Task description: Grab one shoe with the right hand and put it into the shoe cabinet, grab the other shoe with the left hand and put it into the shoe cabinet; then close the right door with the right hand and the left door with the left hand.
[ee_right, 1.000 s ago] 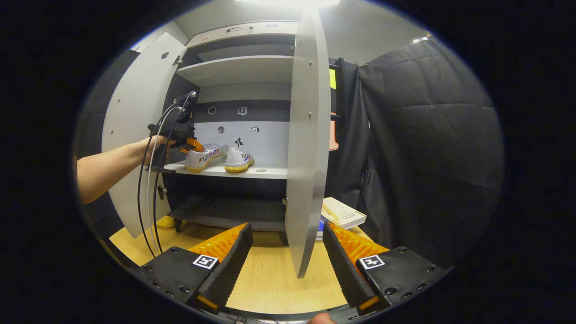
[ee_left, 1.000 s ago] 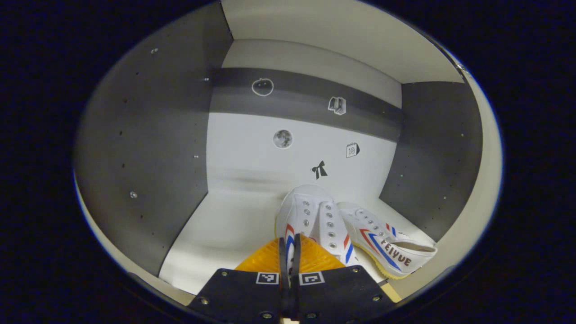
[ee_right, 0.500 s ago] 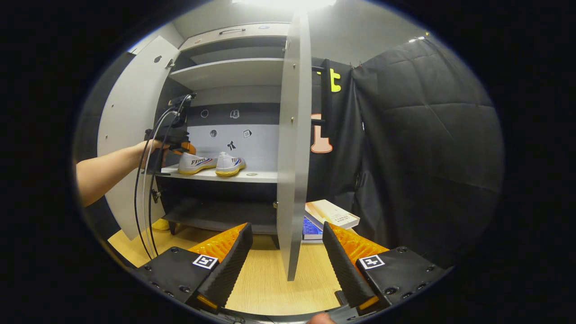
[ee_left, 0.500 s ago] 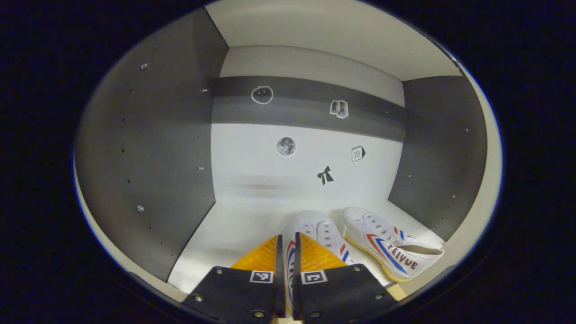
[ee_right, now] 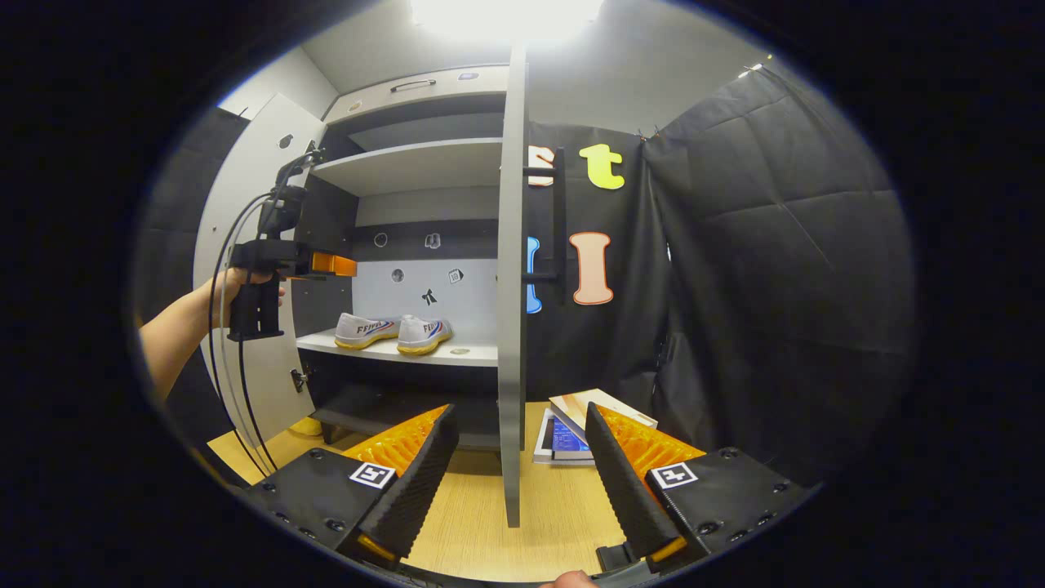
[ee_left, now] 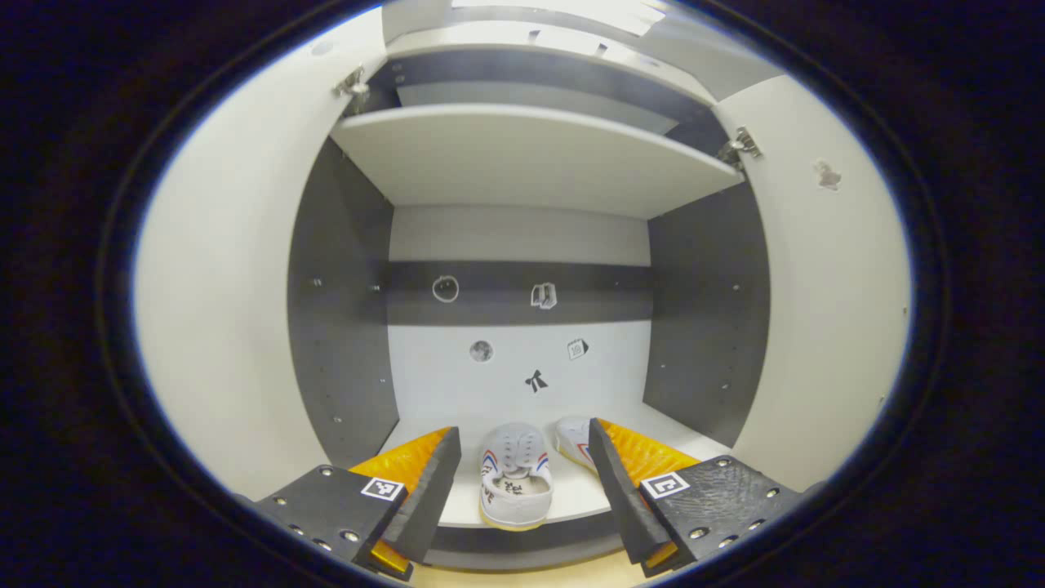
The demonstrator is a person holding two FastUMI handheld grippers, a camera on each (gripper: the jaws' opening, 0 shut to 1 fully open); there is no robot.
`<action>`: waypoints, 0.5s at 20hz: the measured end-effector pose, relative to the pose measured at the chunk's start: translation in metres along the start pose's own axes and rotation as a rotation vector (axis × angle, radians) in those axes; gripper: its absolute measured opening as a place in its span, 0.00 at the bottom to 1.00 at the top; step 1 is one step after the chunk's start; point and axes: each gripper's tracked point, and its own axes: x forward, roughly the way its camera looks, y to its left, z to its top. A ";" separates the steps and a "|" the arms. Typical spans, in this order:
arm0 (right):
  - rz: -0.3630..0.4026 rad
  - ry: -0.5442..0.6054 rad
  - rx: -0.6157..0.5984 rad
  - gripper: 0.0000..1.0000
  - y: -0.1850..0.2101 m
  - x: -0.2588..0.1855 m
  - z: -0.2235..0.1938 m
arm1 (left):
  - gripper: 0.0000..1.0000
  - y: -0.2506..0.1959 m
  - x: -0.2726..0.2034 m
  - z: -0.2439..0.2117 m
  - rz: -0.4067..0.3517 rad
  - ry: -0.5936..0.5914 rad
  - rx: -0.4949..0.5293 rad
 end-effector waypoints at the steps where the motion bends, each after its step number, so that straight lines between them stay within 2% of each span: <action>1: 0.015 -0.009 -0.001 0.98 -0.001 -0.002 0.004 | 0.90 -0.005 -0.017 0.007 0.005 -0.017 0.002; 5: 0.074 -0.051 0.001 0.97 -0.008 -0.012 0.022 | 0.90 -0.013 -0.079 0.022 0.015 -0.040 0.033; 10: 0.077 -0.099 0.007 0.96 -0.015 -0.015 0.044 | 0.89 -0.007 -0.154 0.025 0.037 -0.043 0.037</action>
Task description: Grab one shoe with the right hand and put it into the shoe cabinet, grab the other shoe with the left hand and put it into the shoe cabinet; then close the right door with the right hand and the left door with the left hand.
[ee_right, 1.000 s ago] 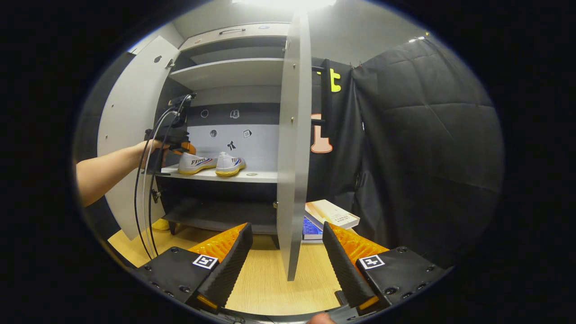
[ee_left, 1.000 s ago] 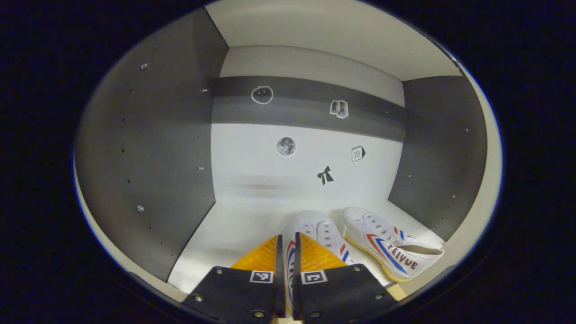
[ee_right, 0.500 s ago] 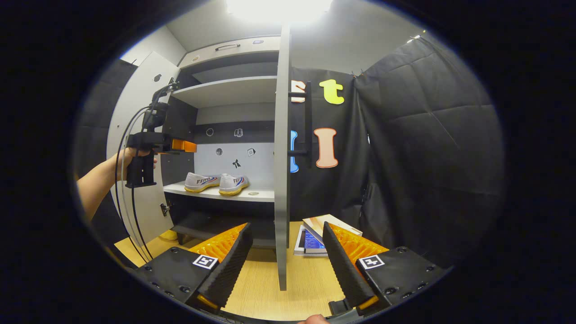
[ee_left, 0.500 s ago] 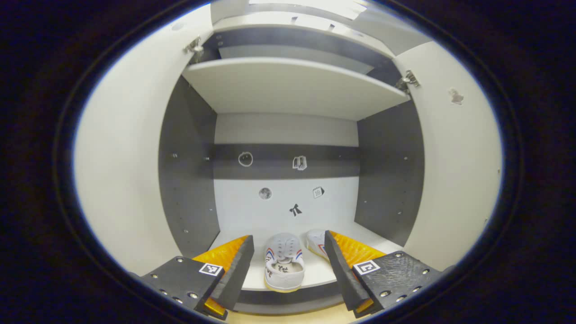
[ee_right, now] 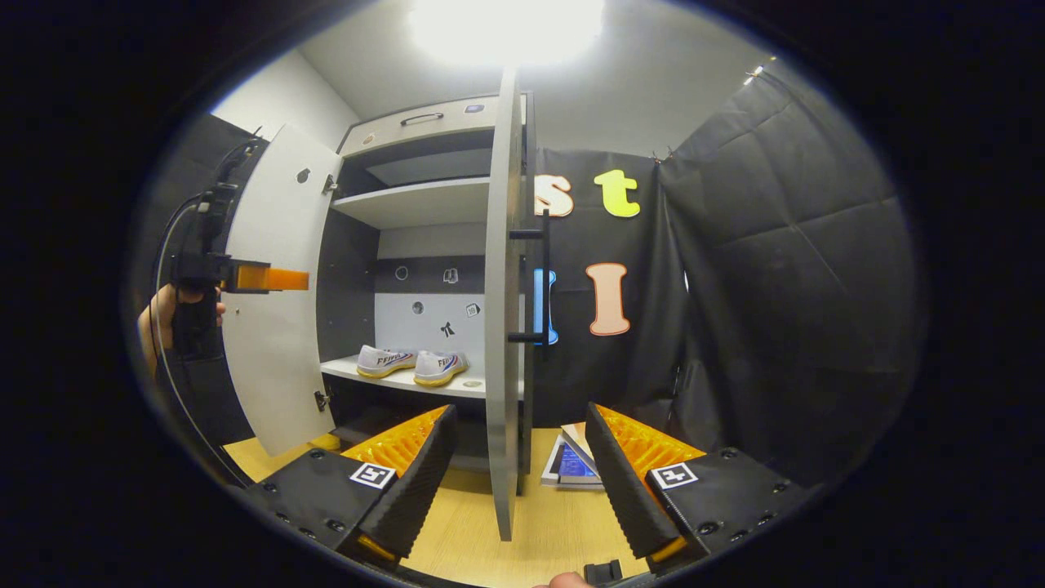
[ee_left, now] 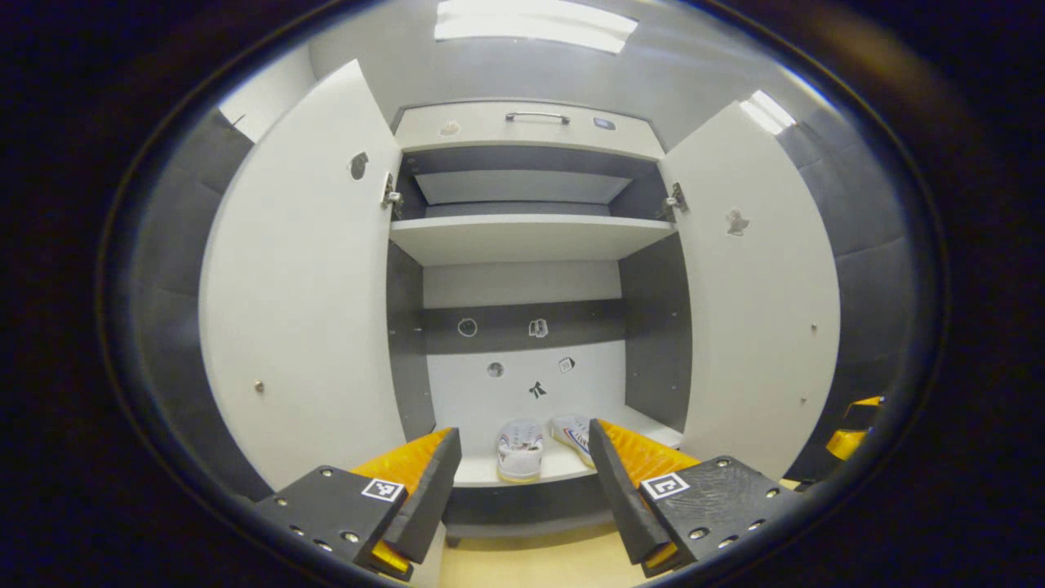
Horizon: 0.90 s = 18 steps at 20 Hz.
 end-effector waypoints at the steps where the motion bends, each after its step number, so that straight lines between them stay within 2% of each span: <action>1: -0.008 -0.015 -0.003 0.98 -0.002 0.000 0.005 | 0.90 0.004 -0.020 -0.002 0.007 0.005 -0.005; 4: -0.041 -0.033 -0.014 0.98 -0.006 0.002 0.012 | 0.89 0.026 -0.055 -0.014 0.040 0.022 -0.010; 12: -0.151 -0.080 0.005 0.98 -0.023 0.004 0.041 | 0.89 0.121 -0.128 -0.031 0.162 0.043 -0.032; 18: -0.324 -0.073 0.035 0.98 -0.075 0.017 0.053 | 0.89 0.144 -0.142 -0.039 0.183 0.034 -0.061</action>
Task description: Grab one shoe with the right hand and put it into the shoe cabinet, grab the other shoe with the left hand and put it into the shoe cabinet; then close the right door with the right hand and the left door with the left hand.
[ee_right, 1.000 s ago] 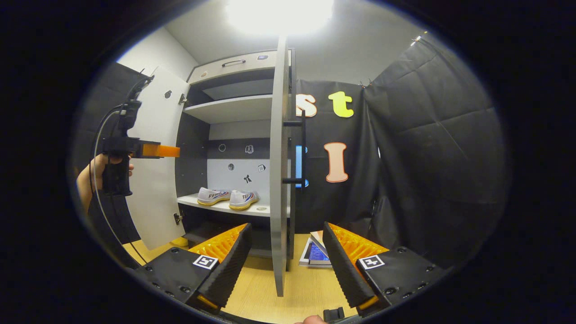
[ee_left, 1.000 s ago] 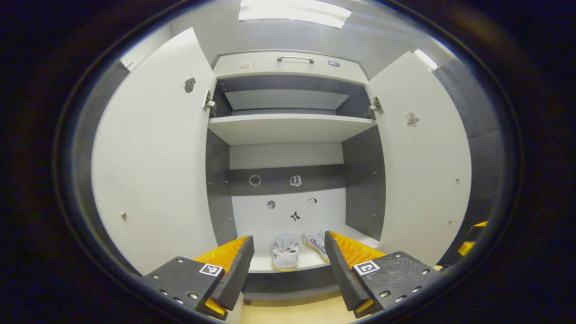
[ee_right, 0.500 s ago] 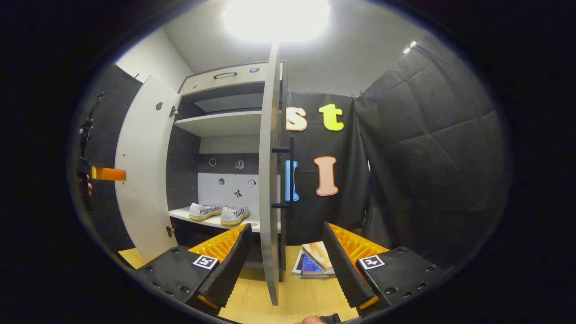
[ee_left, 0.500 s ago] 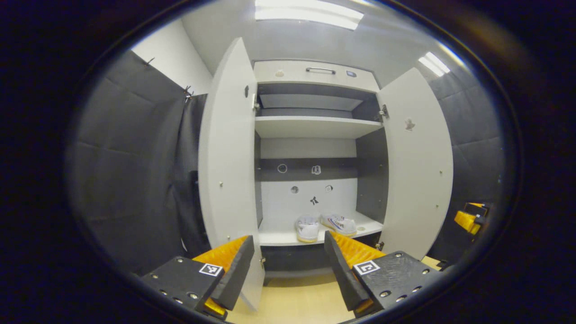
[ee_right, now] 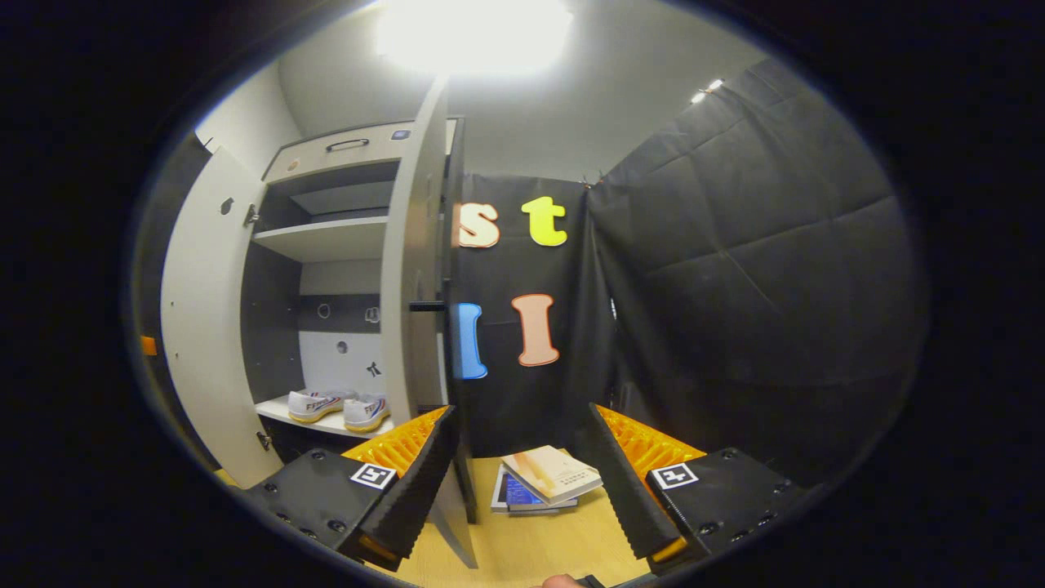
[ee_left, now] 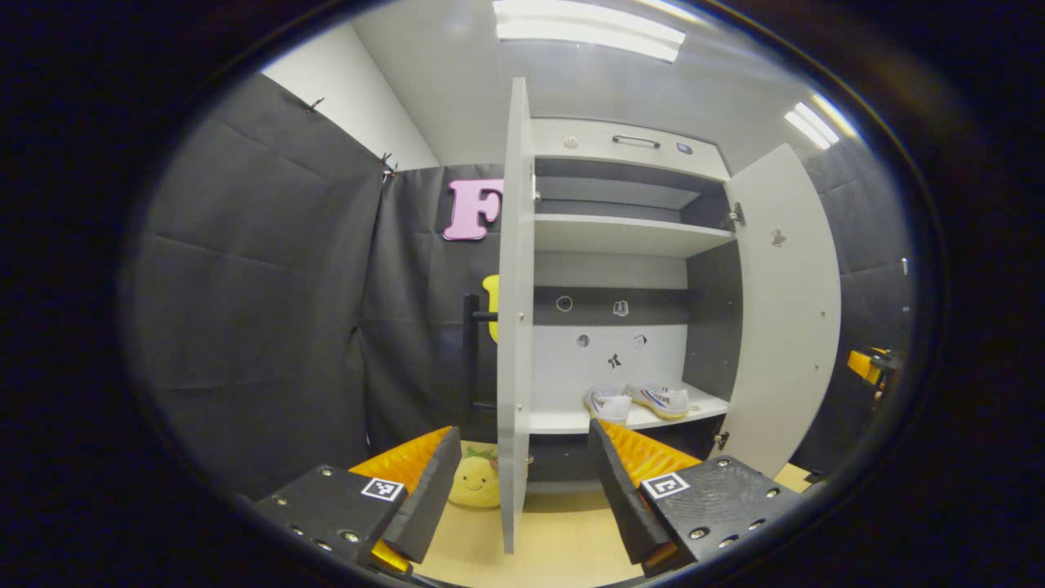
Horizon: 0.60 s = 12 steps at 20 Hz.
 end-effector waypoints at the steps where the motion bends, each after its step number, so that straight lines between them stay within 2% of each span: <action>1: -0.025 0.001 0.004 0.98 -0.006 0.005 0.002 | 0.89 0.003 -0.003 -0.002 0.005 0.002 0.004; 6: -0.078 0.000 0.041 0.97 -0.009 0.029 0.013 | 0.89 0.014 -0.006 -0.014 0.014 0.015 -0.017; 7: -0.078 0.005 0.059 0.92 -0.006 0.034 0.013 | 0.90 0.017 -0.008 -0.016 0.017 0.015 -0.016; 8: -0.074 0.012 0.074 0.97 -0.002 0.038 0.013 | 0.90 0.021 -0.010 -0.017 0.021 0.016 -0.013; 12: -0.103 0.064 0.089 0.98 -0.002 0.050 0.005 | 0.90 0.038 -0.016 -0.022 0.040 0.022 -0.021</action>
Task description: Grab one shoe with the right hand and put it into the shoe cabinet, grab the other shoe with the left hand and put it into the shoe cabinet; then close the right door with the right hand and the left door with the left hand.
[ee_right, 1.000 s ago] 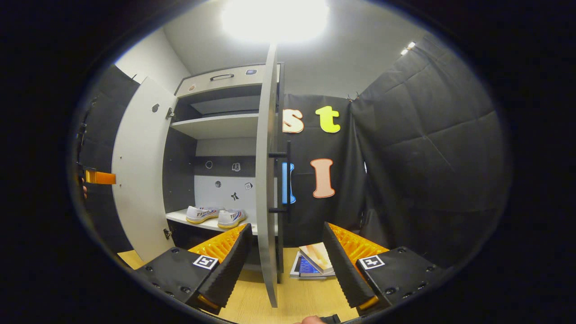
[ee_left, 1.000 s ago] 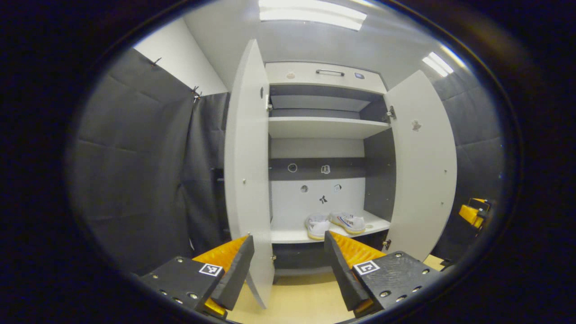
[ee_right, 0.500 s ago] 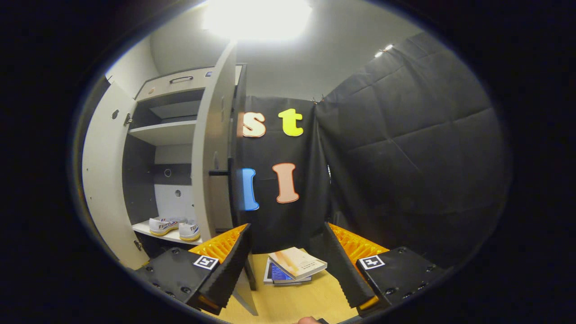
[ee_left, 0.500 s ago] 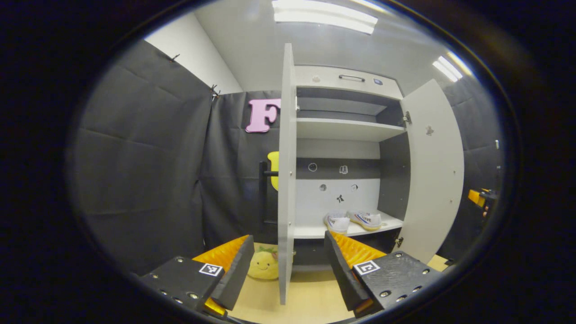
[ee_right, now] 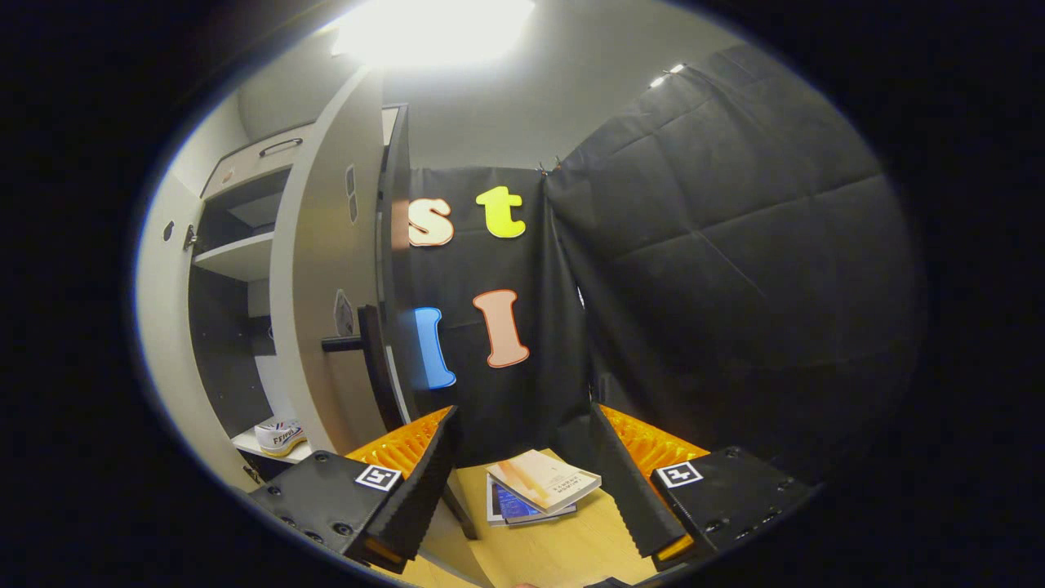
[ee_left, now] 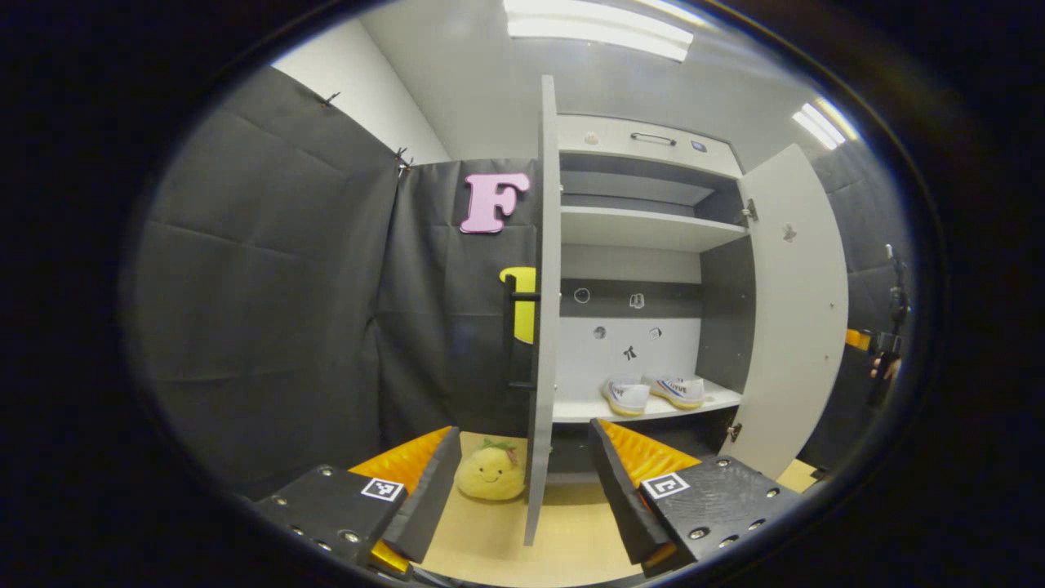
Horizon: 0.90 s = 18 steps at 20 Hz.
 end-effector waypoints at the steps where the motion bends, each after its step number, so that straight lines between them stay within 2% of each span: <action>1: 0.000 0.015 -0.002 0.98 0.001 0.001 -0.002 | 0.90 0.005 -0.001 -0.004 0.005 0.006 -0.005; 2: 0.014 0.031 0.000 0.98 0.008 0.002 -0.005 | 0.90 0.011 -0.002 -0.007 0.015 0.012 -0.007; 6: -0.019 0.029 -0.066 0.96 0.013 0.002 -0.007 | 0.89 0.029 -0.007 -0.014 0.045 0.023 -0.024; 12: -0.043 0.012 -0.151 0.97 0.026 -0.008 -0.001 | 0.89 0.032 0.001 -0.017 0.028 0.024 -0.069; 18: 0.022 0.022 -0.114 0.96 0.060 -0.020 -0.009 | 0.89 0.025 0.012 -0.017 -0.010 0.021 -0.065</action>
